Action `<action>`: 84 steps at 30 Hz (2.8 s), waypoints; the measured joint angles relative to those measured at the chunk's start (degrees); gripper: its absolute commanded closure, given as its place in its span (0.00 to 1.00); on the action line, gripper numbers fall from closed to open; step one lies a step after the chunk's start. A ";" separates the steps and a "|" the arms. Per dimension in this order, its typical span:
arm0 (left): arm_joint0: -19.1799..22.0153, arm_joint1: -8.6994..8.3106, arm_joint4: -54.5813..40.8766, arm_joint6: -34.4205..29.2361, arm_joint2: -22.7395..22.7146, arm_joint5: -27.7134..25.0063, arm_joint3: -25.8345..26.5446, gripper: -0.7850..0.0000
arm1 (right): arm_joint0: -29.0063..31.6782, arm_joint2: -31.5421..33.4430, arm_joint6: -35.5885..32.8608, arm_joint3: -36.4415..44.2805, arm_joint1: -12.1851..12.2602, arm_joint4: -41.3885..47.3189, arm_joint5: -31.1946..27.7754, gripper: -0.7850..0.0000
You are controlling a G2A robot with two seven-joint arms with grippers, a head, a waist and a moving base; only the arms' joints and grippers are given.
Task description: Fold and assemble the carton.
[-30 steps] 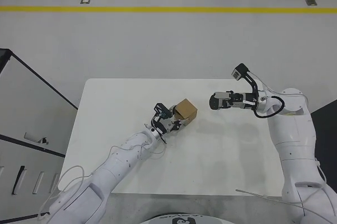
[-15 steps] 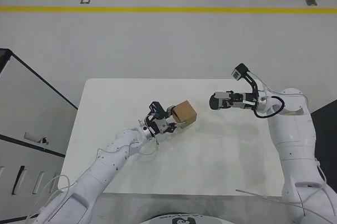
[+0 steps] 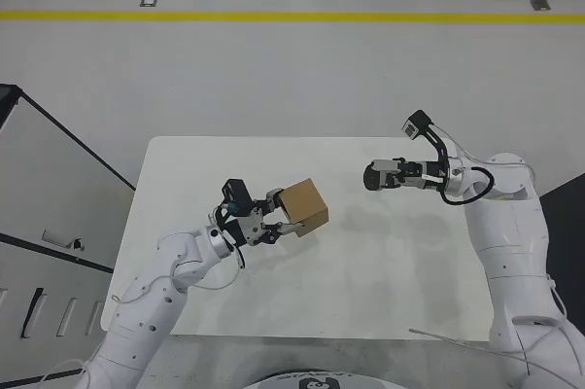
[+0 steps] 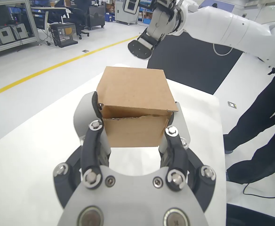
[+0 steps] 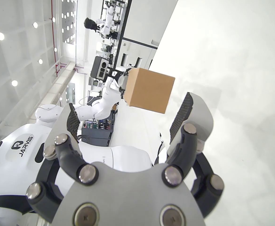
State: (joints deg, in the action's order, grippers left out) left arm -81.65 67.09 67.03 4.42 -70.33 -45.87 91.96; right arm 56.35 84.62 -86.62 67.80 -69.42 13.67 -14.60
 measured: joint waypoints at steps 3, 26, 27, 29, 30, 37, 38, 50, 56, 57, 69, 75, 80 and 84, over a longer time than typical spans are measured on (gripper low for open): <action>0.10 0.02 0.15 0.16 0.09 0.04 -0.23 1.00 | 0.00 0.00 0.00 0.00 0.00 0.00 0.00 0.00; 6.47 -3.63 -18.83 -24.97 -13.06 -8.21 21.22 1.00 | 0.00 0.00 0.00 0.00 0.00 0.00 0.00 0.00; 6.47 -3.63 -18.77 -24.91 -13.05 -8.21 21.22 1.00 | 0.00 0.00 0.00 0.00 0.00 0.00 0.00 0.00; 6.43 -3.61 -18.56 -24.58 -13.03 -8.21 21.14 1.00 | 0.00 0.00 0.00 0.00 0.00 0.00 0.00 0.00; 6.43 -3.61 -18.54 -24.55 -13.02 -8.22 21.13 1.00 | 0.00 0.00 0.00 0.00 0.00 0.00 0.00 0.00; 8.11 -3.38 -14.89 -17.64 -12.83 -10.26 22.25 1.00 | 0.00 0.00 0.00 0.00 0.00 0.00 0.00 0.00; 9.69 -3.38 -12.07 -15.11 -12.90 -11.78 22.78 1.00 | 0.00 0.00 0.00 0.00 0.00 0.00 0.00 0.00; 18.31 -6.55 15.19 4.42 -9.79 -12.13 23.68 1.00 | 0.00 0.00 0.00 0.00 0.00 0.00 0.00 0.00; 18.28 -6.52 14.21 3.70 -9.81 -12.13 23.68 1.00 | 0.00 0.00 0.00 0.00 0.00 0.00 0.00 0.00; 18.28 -6.52 14.22 3.70 -9.81 -12.13 23.68 1.00 | 0.00 0.00 0.00 0.00 0.00 0.00 0.00 0.00; 22.20 -9.21 15.46 9.57 -11.02 -12.13 23.82 1.00 | 0.00 0.00 0.00 0.00 0.00 0.00 0.00 0.00; 23.14 -11.72 13.51 12.71 -12.12 -12.13 24.87 1.00 | 0.00 0.00 0.00 0.00 0.00 0.00 0.00 0.00; 23.12 -11.67 13.56 12.65 -12.10 -12.13 24.84 1.00 | 0.00 0.00 0.00 0.00 0.00 0.00 0.00 0.00; 22.63 -11.59 11.85 13.27 -11.87 -11.19 25.64 1.00 | 0.00 0.00 0.00 0.00 0.00 0.00 0.00 0.00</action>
State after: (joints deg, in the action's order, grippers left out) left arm -59.02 55.50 78.88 17.69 -82.21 -57.06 117.60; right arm 56.35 84.62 -86.62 67.80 -69.42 13.67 -14.60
